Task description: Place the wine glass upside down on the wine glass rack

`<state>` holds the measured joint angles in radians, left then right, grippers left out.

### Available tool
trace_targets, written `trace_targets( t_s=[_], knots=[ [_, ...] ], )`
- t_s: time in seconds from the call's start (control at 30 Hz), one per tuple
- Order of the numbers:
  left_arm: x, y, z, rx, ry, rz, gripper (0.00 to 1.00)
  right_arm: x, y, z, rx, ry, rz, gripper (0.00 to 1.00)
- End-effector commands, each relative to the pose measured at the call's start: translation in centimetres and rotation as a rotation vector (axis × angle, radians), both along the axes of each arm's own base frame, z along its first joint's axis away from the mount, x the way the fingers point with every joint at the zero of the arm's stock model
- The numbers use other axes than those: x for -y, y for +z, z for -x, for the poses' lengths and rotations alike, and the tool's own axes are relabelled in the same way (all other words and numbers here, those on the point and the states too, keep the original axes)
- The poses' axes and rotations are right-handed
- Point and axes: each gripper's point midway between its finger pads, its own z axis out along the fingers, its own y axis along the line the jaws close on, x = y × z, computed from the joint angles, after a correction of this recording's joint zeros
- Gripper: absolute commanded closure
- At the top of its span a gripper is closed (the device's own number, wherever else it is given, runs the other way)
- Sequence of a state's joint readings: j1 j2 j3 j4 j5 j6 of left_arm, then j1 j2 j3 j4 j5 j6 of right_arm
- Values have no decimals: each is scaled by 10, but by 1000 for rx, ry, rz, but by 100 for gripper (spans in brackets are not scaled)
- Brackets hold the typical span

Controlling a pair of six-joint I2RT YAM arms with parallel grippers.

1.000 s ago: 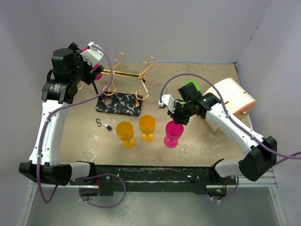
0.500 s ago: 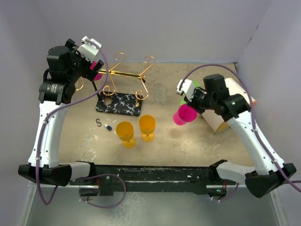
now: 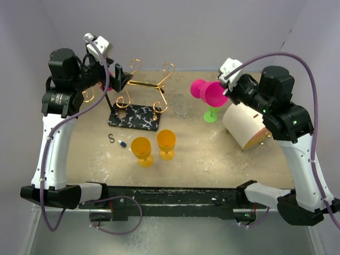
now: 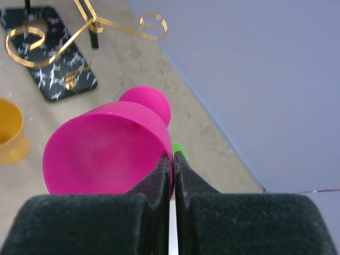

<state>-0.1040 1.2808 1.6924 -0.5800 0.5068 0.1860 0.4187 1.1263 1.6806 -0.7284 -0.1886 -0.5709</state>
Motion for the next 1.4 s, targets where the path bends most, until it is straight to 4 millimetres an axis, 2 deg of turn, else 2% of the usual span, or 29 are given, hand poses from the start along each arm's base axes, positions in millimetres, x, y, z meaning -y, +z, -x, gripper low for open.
trace_targets(
  t_s=[0.0, 0.03, 0.1, 0.3, 0.5, 0.67, 0.8, 1.03, 1.23, 1.37],
  knots=[
    [39, 27, 18, -26, -208, 198, 1, -14, 62, -15, 122, 1, -151, 100],
    [42, 28, 16, -29, -217, 208, 1, -16, 65, -18, 123, 2, -154, 100],
    [48, 29, 12, -40, -229, 224, 0, -18, 83, -24, 161, -3, -190, 100],
    [79, 26, 9, -135, -305, 320, 3, -45, 99, -22, 127, 109, -291, 100],
    [110, 16, 12, -252, -380, 410, 10, -65, 104, -18, 86, 203, -339, 100],
    [128, 5, 10, -329, -406, 448, 17, -77, 103, -14, 54, 267, -362, 100],
    [138, -2, 10, -367, -419, 464, 23, -80, 102, -15, 46, 276, -366, 100],
    [148, -19, 8, -435, -430, 470, 48, -81, 103, -13, 43, 288, -372, 100],
    [152, -26, 9, -468, -439, 482, 73, -82, 98, -15, 36, 288, -367, 100],
    [154, -30, 9, -489, -443, 489, 76, -83, 96, -16, 32, 291, -367, 100]
  ],
)
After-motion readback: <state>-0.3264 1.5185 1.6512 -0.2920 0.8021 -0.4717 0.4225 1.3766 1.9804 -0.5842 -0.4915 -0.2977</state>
